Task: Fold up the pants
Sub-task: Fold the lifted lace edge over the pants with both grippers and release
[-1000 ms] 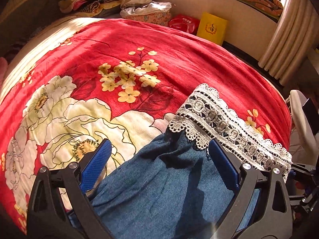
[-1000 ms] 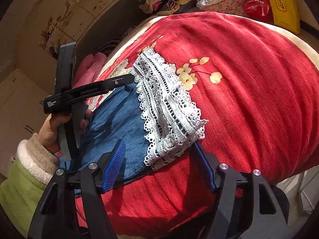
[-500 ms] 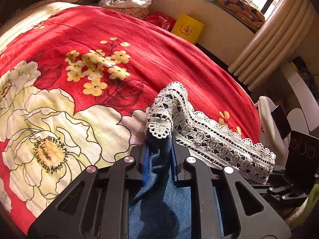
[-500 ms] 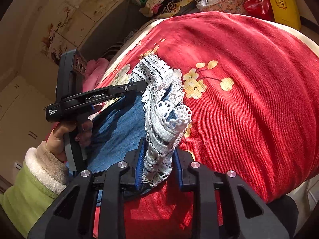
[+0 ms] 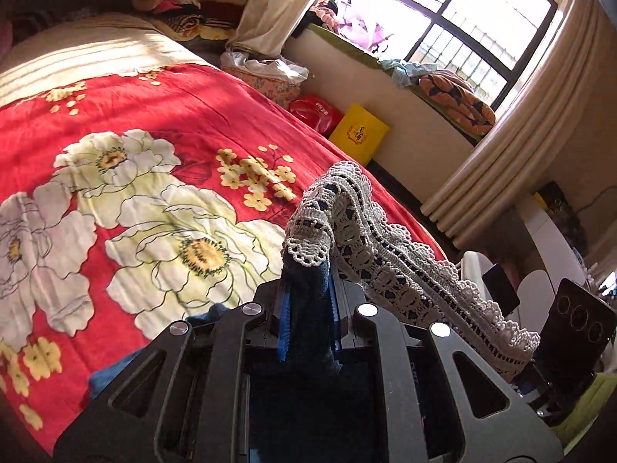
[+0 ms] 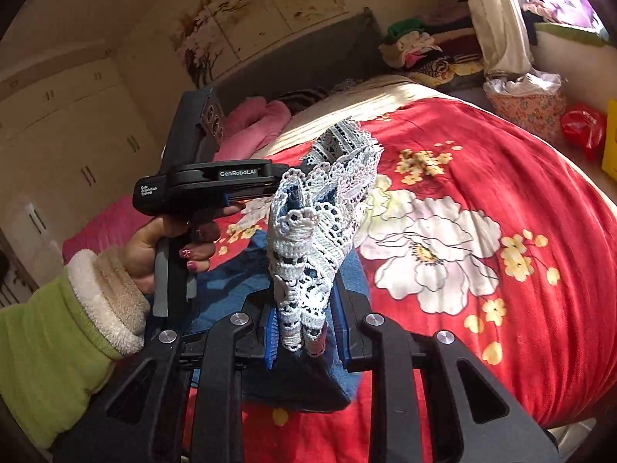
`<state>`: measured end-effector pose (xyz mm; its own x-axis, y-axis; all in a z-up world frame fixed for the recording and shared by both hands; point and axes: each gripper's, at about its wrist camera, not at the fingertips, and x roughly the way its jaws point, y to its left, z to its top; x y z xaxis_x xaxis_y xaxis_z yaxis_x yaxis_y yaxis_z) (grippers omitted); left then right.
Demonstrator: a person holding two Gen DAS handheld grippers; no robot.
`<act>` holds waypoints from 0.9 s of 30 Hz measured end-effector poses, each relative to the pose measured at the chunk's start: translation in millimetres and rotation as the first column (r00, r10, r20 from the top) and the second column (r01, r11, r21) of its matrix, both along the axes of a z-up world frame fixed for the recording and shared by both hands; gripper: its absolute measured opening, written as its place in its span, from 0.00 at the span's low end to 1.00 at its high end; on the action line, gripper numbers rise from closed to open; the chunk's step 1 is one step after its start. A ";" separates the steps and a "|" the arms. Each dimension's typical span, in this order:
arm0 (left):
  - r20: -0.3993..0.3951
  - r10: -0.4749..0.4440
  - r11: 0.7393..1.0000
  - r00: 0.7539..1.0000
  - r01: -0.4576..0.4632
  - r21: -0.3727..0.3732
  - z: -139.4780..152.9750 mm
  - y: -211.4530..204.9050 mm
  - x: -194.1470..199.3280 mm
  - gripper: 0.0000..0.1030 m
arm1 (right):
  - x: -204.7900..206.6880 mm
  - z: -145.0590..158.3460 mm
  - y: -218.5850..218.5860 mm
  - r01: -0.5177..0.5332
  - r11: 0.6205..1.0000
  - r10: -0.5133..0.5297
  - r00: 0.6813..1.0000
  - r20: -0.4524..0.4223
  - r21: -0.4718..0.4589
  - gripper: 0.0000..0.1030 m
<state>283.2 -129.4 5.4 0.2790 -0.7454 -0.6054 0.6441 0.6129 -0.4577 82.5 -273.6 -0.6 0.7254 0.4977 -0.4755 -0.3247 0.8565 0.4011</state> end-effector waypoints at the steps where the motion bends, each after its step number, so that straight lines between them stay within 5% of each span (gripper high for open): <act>1: -0.001 0.020 1.000 1.000 -0.020 0.005 -2.9 10.8 -3.4 0.08 | 3.0 -0.8 10.7 -0.029 0.999 0.029 1.000 -0.005 -0.013 0.21; 6: -0.069 0.103 0.995 0.992 -0.103 0.005 -24.8 54.7 -10.7 0.13 | 9.2 -16.0 65.3 -0.132 0.985 0.128 0.991 -0.041 -0.114 0.21; 9: -0.112 0.169 0.986 0.979 -0.169 0.007 -36.2 77.1 -14.5 0.27 | 7.0 -25.9 93.3 -0.182 0.964 0.175 0.983 -0.052 -0.195 0.21; 16: -0.265 0.197 0.944 0.944 -0.256 -0.208 -34.8 138.3 -38.4 0.66 | -1.8 -47.9 146.8 -0.276 0.898 0.264 0.961 -0.081 -0.343 0.24; 20: -0.326 0.197 0.911 0.925 -0.296 -0.287 -42.5 158.3 -52.9 0.75 | -3.2 -54.4 160.0 -0.307 0.876 0.297 0.951 -0.085 -0.372 0.25; 22: -0.342 0.203 0.903 0.918 -0.311 -0.298 -48.7 161.9 -53.0 0.77 | -4.9 -56.2 166.2 -0.323 0.868 0.316 0.945 -0.084 -0.376 0.33; 24: -0.359 0.212 0.898 0.909 -0.326 -0.295 -54.6 162.1 -49.5 0.77 | -11.8 -55.3 168.3 -0.373 0.863 0.361 0.927 -0.101 -0.339 0.61; 27: -0.357 0.210 0.897 0.910 -0.325 -0.301 -55.9 158.1 -43.8 0.77 | -17.6 -43.3 154.4 -0.407 0.875 0.397 0.913 -0.095 -0.260 0.65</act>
<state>239.4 28.7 -50.5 0.3405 -0.8457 -0.4109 0.2692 0.5063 -0.8192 64.9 -119.1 -43.9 0.4690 0.5920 -0.6554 -0.6535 0.7318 0.1933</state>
